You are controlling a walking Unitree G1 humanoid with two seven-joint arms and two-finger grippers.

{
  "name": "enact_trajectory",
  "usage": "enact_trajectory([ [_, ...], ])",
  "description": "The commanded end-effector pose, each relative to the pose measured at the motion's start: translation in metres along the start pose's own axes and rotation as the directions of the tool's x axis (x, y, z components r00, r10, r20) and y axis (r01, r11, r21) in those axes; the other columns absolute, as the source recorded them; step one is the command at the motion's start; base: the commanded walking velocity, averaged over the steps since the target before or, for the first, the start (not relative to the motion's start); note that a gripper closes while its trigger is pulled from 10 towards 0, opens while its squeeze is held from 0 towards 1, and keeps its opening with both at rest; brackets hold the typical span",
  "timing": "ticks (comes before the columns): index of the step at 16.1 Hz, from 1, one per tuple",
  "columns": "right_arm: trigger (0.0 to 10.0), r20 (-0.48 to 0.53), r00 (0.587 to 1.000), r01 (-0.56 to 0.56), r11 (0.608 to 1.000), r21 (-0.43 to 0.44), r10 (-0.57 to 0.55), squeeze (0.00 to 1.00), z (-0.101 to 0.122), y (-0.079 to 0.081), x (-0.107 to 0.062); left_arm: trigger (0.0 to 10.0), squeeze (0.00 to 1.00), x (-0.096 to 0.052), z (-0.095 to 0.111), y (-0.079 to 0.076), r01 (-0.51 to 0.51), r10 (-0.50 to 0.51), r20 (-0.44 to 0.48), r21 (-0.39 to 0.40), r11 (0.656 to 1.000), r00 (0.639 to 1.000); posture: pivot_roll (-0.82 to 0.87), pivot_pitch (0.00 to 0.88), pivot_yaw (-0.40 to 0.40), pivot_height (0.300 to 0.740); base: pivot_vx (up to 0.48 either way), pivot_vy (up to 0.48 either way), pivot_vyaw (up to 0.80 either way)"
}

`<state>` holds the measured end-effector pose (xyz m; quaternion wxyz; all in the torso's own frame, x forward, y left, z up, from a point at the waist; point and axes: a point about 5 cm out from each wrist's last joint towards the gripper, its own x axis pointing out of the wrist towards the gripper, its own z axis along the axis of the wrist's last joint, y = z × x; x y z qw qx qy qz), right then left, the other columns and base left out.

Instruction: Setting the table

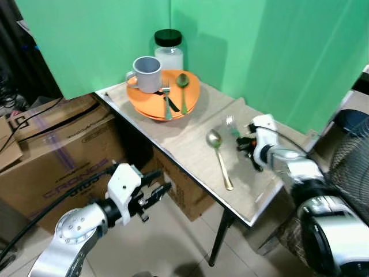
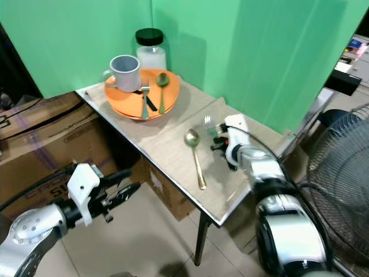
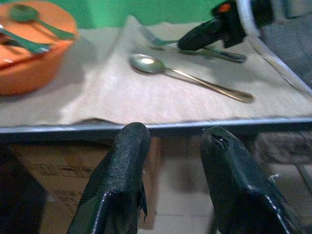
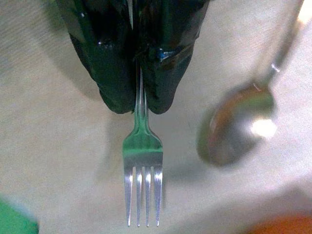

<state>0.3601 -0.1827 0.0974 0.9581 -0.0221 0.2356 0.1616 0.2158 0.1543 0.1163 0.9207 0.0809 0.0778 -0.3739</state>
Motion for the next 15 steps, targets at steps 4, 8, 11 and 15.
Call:
enact_trajectory([
  [4,10.0,0.216,0.975,0.049,0.999,-0.023,-0.043,0.0,0.039,-0.005,-0.063,10.0,0.0,0.006,0.032,0.012,-0.184,0.176,0.066,0.13,0.974,0.982,-0.02,0.0,0.018,0.74,0.0,0.0,0.0],
  [8,10.0,0.357,0.913,0.186,0.981,0.063,-0.196,0.0,0.015,0.03,-0.115,10.0,0.0,0.003,0.044,0.013,-0.416,0.412,0.11,0.026,0.909,0.905,-0.02,0.0,0.024,0.74,0.0,0.0,-0.33],
  [11,10.0,0.37,0.909,0.215,0.977,-0.02,-0.192,0.0,0.009,0.052,-0.12,10.0,0.0,-0.001,0.035,0.016,-0.511,0.508,0.086,0.026,0.859,0.857,-0.03,0.0,0.026,0.74,0.0,0.0,-0.8],
  [15,10.0,0.392,0.894,0.237,0.971,-0.006,-0.216,0.0,0.017,0.059,-0.118,10.0,0.0,0.004,0.041,0.017,-0.547,0.545,0.09,0.004,0.837,0.834,-0.01,0.0,0.004,0.74,0.0,0.0,-0.8],
])
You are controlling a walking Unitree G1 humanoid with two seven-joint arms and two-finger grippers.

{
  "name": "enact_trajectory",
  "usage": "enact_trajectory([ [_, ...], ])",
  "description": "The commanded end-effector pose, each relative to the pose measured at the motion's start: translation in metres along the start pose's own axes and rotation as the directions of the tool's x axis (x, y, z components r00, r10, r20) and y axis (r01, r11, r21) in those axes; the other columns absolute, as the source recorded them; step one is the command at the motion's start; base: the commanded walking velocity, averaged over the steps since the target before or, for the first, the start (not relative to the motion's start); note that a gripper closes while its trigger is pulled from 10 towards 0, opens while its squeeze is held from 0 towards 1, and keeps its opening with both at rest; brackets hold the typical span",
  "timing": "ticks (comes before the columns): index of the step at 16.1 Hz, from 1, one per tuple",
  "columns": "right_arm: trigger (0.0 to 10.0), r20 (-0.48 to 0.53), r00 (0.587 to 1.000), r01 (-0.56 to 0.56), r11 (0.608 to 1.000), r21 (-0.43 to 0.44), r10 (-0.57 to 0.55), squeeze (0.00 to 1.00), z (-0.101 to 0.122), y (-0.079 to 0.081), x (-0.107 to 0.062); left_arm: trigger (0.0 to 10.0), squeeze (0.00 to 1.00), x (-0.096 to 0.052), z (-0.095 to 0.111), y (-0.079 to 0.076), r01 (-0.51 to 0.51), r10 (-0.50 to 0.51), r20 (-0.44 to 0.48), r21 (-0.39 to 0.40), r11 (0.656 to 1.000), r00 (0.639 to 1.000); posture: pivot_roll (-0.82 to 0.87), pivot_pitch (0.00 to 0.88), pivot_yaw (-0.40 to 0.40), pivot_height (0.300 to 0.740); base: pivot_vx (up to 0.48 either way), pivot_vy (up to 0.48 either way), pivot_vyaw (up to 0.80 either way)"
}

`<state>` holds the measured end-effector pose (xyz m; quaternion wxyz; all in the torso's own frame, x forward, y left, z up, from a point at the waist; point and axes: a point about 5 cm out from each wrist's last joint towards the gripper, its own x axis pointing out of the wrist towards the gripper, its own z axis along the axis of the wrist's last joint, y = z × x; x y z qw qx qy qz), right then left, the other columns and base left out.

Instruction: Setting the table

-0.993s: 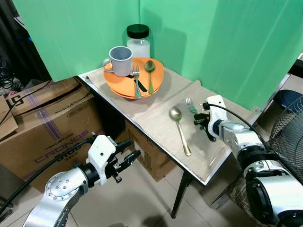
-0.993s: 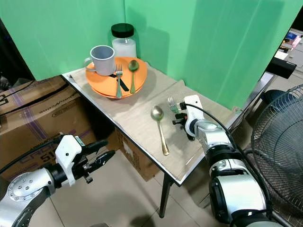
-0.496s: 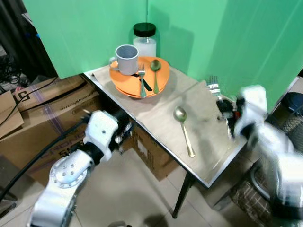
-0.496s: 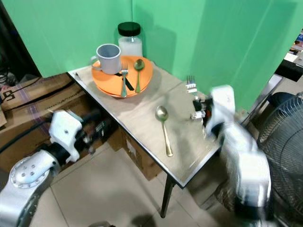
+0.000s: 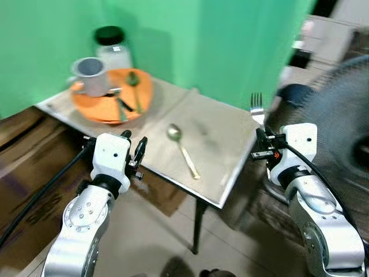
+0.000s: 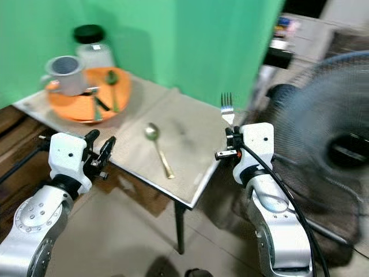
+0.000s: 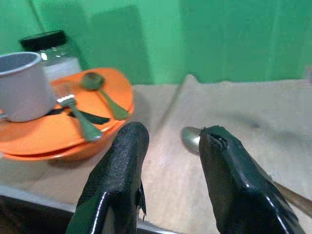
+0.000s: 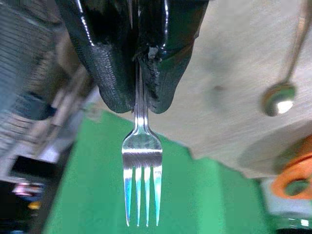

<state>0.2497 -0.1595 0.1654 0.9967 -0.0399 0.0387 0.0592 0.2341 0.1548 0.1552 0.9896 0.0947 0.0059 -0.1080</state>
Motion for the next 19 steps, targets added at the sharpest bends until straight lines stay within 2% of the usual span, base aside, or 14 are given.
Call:
enact_trajectory([
  [1,10.0,0.009,1.0,0.005,1.0,-0.014,-0.005,0.0,0.0039,-0.0014,0.0024,10.0,0.0,-0.0004,0.0008,0.0013,-0.037,0.037,-0.013,-0.013,0.999,0.999,-0.01,0.0,-0.008,0.74,0.0,0.0,-0.8],
  [5,10.0,0.008,1.0,-0.009,1.0,-0.028,0.01,0.0,0.0056,-0.0014,0.0046,10.0,0.0,-0.0039,-0.002,0.0005,-0.064,0.063,-0.032,-0.039,0.997,0.998,0.0,0.0,-0.038,0.74,0.0,0.0,-0.8],
  [7,10.0,0.033,0.999,-0.002,1.0,-0.012,0.002,0.0,0.0112,-0.003,0.0038,10.0,0.0,-0.0042,0.0001,-0.0014,-0.05,0.049,-0.028,-0.038,0.998,0.998,-0.01,0.0,-0.034,0.74,0.0,0.0,-0.8],
  [9,10.0,0.015,1.0,0.014,1.0,-0.008,-0.014,0.0,0.0075,-0.0056,0.0028,10.0,0.0,-0.0047,-0.0037,-0.0018,-0.059,0.058,-0.038,-0.042,0.997,0.998,-0.02,0.0,-0.027,0.74,0.0,0.0,-0.8],
  [11,10.0,0.04,0.999,0.023,1.0,-0.013,-0.022,0.0,0.0126,-0.007,0.0007,10.0,0.0,0.0,0.0047,0.0025,-0.084,0.086,0.013,-0.111,0.99,0.996,-0.03,0.0,-0.034,0.74,0.0,0.0,-0.8],
  [14,10.0,0.038,0.999,0.019,1.0,-0.025,-0.018,0.0,0.0137,-0.0072,0.0007,10.0,0.0,0.0024,0.0039,0.0037,-0.095,0.096,0.004,-0.112,0.989,0.995,-0.04,0.0,-0.041,0.74,0.0,0.0,-0.8],
  [16,10.0,0.025,1.0,0.012,1.0,-0.025,-0.012,0.0,0.0103,-0.0056,-0.0003,10.0,0.0,0.0013,0.0016,0.0018,-0.074,0.074,0.003,-0.071,0.995,0.997,-0.03,0.0,-0.043,0.74,0.0,0.0,-0.8],
  [19,10.0,-0.007,1.0,0.02,1.0,-0.014,-0.021,0.0,0.0045,-0.007,-0.0046,10.0,0.0,-0.0011,0.0045,-0.0009,-0.061,0.062,0.014,-0.082,0.995,0.998,-0.03,0.0,-0.046,0.74,0.0,0.0,-0.8],
])
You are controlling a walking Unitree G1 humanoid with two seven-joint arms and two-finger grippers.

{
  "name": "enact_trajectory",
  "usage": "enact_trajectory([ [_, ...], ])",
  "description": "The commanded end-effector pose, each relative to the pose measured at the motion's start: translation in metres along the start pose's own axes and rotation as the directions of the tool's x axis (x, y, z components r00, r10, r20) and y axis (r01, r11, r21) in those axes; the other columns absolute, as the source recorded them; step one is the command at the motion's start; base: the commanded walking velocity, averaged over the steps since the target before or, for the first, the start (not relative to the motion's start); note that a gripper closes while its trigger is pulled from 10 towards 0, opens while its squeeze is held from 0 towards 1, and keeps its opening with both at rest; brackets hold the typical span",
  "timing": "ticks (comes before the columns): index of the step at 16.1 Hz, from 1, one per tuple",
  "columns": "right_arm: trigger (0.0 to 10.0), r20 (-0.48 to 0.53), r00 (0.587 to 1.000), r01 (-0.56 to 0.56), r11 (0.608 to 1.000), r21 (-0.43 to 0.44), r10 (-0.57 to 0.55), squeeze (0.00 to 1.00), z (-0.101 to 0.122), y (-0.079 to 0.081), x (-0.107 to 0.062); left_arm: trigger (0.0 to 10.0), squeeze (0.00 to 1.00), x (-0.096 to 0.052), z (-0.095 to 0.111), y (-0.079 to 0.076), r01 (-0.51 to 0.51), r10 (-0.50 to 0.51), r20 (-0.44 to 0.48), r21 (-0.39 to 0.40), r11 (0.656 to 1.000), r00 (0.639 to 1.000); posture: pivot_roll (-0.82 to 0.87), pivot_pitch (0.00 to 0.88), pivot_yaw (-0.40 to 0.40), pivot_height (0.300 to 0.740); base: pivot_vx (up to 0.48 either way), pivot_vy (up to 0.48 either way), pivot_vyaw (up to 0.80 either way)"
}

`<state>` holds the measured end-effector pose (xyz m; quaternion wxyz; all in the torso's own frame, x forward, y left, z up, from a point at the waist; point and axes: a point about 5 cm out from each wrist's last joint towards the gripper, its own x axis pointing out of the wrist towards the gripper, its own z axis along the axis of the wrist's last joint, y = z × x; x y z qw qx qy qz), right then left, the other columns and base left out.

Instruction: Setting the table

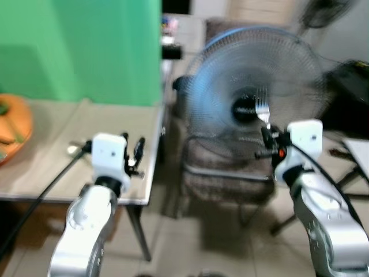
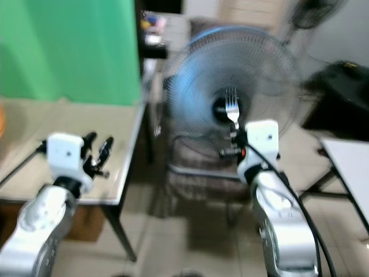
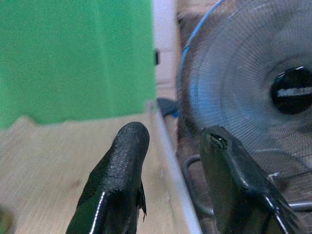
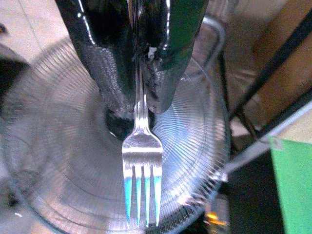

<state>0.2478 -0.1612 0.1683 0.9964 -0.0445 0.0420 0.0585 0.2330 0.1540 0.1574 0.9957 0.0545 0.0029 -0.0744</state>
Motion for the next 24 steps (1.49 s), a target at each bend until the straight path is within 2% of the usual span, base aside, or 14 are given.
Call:
enact_trajectory([
  [1,10.0,-0.017,0.999,0.028,1.0,0.001,-0.028,0.0,-0.002,-0.006,-0.003,10.0,0.0,-0.002,-0.001,0.002,-0.003,0.003,-0.001,0.005,1.0,1.0,-0.03,0.0,-0.048,0.74,0.0,0.0,-0.8],
  [4,10.0,-0.025,0.999,0.035,0.999,-0.001,-0.035,0.0,-0.002,-0.004,-0.002,10.0,0.0,-0.002,-0.004,0.009,-0.045,0.046,-0.021,0.012,0.999,0.999,-0.03,0.0,-0.042,0.74,0.0,0.0,-0.8],
  [9,10.0,-0.029,0.998,0.061,0.998,0.006,-0.061,0.0,-0.004,-0.004,-0.004,10.0,0.0,-0.001,-0.001,0.009,-0.017,0.017,0.0,0.01,1.0,1.0,-0.02,0.0,-0.042,0.74,0.0,0.0,-0.8],
  [17,10.0,-0.023,0.995,0.094,0.995,0.021,-0.093,0.0,-0.004,-0.002,0.004,10.0,0.0,0.003,0.001,0.017,-0.028,0.028,0.007,0.024,0.999,1.0,-0.01,0.0,-0.026,0.74,0.315,0.0,-0.8],
  [22,10.0,0.006,0.995,0.094,0.994,0.05,-0.095,0.0,0.0,0.003,0.003,10.0,0.0,0.003,0.006,0.019,-0.007,0.006,0.018,0.035,0.999,1.0,0.0,0.0,-0.026,0.74,0.355,0.0,-0.8],
  [23,10.0,0.067,0.992,0.104,0.992,0.066,-0.109,0.0,0.009,0.005,-0.001,10.0,0.0,0.006,0.01,0.02,0.012,-0.014,0.032,0.054,0.998,0.999,-0.01,0.0,-0.013,0.74,0.349,0.0,-0.8],
  [24,10.0,0.082,0.99,0.108,0.992,0.068,-0.113,0.0,0.012,0.005,-0.003,10.0,0.0,0.007,0.011,0.02,0.019,-0.022,0.036,0.058,0.998,0.999,-0.01,0.0,-0.013,0.74,0.349,0.0,-0.8],
])
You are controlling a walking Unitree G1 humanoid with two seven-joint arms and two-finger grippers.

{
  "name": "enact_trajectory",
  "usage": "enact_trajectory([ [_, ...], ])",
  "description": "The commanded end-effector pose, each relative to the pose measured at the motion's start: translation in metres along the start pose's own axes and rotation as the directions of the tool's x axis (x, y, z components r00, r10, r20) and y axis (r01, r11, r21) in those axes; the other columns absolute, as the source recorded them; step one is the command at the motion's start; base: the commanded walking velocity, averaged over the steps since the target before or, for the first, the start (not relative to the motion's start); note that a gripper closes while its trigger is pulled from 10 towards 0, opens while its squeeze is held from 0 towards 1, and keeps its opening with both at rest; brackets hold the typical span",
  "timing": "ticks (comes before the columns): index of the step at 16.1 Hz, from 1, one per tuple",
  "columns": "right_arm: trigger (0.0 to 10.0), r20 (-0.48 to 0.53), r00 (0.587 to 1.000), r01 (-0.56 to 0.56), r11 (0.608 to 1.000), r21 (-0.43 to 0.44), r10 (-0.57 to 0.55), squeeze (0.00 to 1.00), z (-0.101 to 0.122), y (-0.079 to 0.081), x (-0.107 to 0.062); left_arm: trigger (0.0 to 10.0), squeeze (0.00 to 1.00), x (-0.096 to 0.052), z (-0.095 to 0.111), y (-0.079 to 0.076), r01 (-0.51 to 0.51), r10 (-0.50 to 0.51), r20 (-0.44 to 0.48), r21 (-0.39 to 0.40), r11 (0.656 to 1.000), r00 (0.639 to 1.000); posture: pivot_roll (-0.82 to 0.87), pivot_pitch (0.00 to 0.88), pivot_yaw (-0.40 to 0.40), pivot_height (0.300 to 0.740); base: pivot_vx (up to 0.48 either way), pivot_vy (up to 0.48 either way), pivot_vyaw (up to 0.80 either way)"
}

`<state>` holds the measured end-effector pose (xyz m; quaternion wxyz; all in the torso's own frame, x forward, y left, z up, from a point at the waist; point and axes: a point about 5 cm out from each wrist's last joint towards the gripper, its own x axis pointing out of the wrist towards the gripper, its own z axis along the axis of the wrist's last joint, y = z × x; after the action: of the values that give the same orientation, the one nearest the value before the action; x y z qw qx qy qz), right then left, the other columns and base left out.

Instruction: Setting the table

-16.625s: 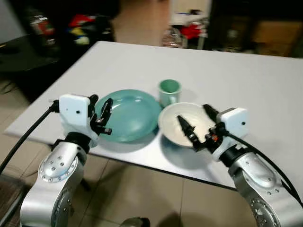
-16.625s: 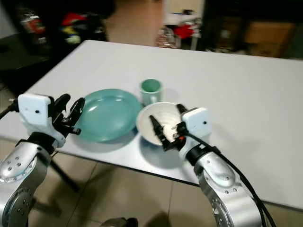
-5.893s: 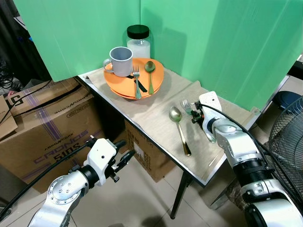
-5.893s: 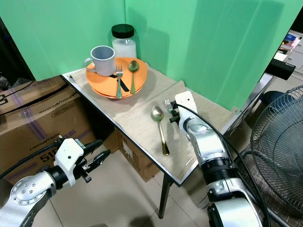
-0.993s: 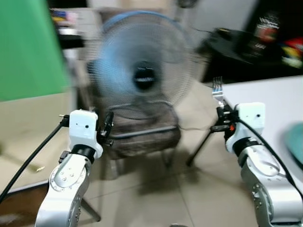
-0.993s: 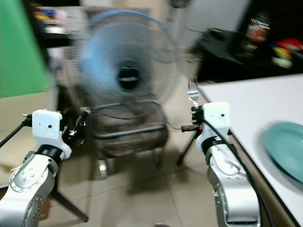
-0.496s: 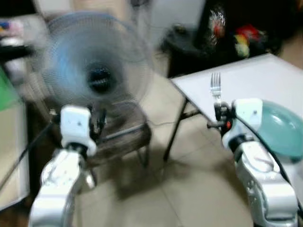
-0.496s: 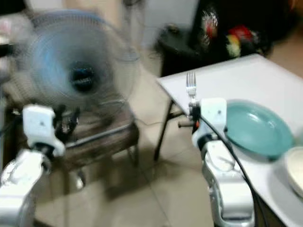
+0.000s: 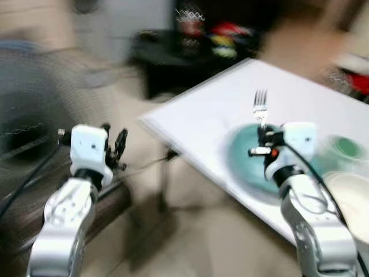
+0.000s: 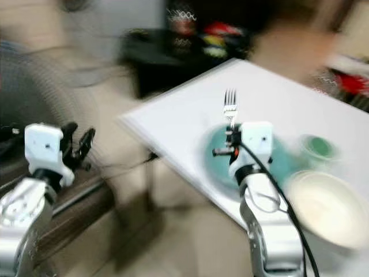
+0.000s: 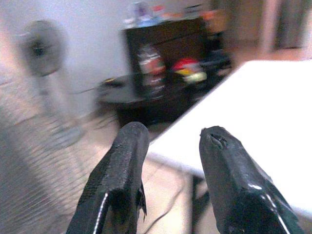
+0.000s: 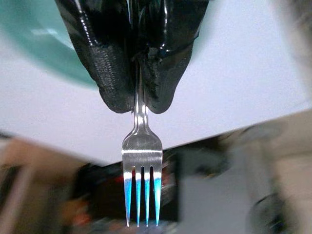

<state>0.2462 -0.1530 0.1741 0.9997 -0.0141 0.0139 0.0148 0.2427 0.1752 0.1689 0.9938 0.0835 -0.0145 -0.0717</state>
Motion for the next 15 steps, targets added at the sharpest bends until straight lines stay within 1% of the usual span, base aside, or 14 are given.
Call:
enact_trajectory([
  [1,10.0,0.038,0.999,0.024,1.0,0.004,-0.025,0.0,0.007,-0.003,-0.002,10.0,0.0,0.001,0.003,-0.003,0.031,-0.031,0.009,-0.001,1.0,0.999,-0.01,0.0,-0.013,0.74,0.337,0.0,-0.8],
  [3,10.0,0.035,0.998,0.06,0.998,0.005,-0.06,0.0,0.009,-0.006,-0.005,10.0,0.0,0.005,0.005,-0.003,0.039,-0.039,0.02,-0.003,0.999,0.999,-0.04,0.0,0.011,0.74,0.0,0.0,-0.8],
  [5,10.0,0.024,0.996,0.084,0.996,0.001,-0.084,0.0,0.008,-0.009,-0.007,10.0,0.0,0.008,0.006,-0.005,0.061,-0.061,0.022,0.005,0.998,0.998,-0.04,0.0,0.011,0.74,0.0,0.0,-0.8],
  [6,10.0,0.023,0.995,0.101,0.995,0.001,-0.101,0.0,0.008,-0.01,-0.008,10.0,0.0,0.011,0.006,-0.007,0.073,-0.073,0.022,0.01,0.997,0.997,-0.06,0.0,0.032,0.74,0.0,0.48,-0.8],
  [9,10.0,0.022,0.991,0.128,0.992,0.011,-0.128,0.0,0.009,-0.012,-0.011,10.0,0.0,0.016,0.005,-0.006,0.083,-0.084,0.015,0.019,0.996,0.996,-0.07,0.0,0.05,0.74,0.0,0.48,-0.8],
  [11,10.0,-0.015,0.989,0.144,0.99,-0.002,-0.144,0.0,0.005,-0.015,-0.011,10.0,0.0,0.019,0.005,-0.005,0.092,-0.092,0.016,0.025,0.995,0.996,-0.08,0.0,0.06,0.74,0.0,0.48,-0.8],
  [12,10.0,-0.04,0.99,0.135,0.991,-0.011,-0.135,0.0,0.002,-0.015,-0.011,10.0,0.0,0.02,0.005,-0.005,0.095,-0.095,0.017,0.026,0.995,0.995,-0.08,0.0,0.062,0.74,0.0,0.48,-0.8],
  [13,10.0,-0.054,0.99,0.126,0.992,-0.014,-0.127,0.0,0.0,-0.015,-0.012,10.0,0.0,0.021,0.006,-0.005,0.097,-0.098,0.027,0.036,0.995,0.995,-0.08,0.0,0.064,0.74,0.0,0.0,-0.8],
  [15,10.0,-0.076,0.992,0.1,0.995,-0.018,-0.101,0.0,-0.003,-0.013,-0.012,10.0,0.0,0.022,0.006,-0.006,0.097,-0.099,0.023,0.063,0.993,0.995,-0.09,0.0,0.067,0.74,0.0,-0.384,-0.8],
])
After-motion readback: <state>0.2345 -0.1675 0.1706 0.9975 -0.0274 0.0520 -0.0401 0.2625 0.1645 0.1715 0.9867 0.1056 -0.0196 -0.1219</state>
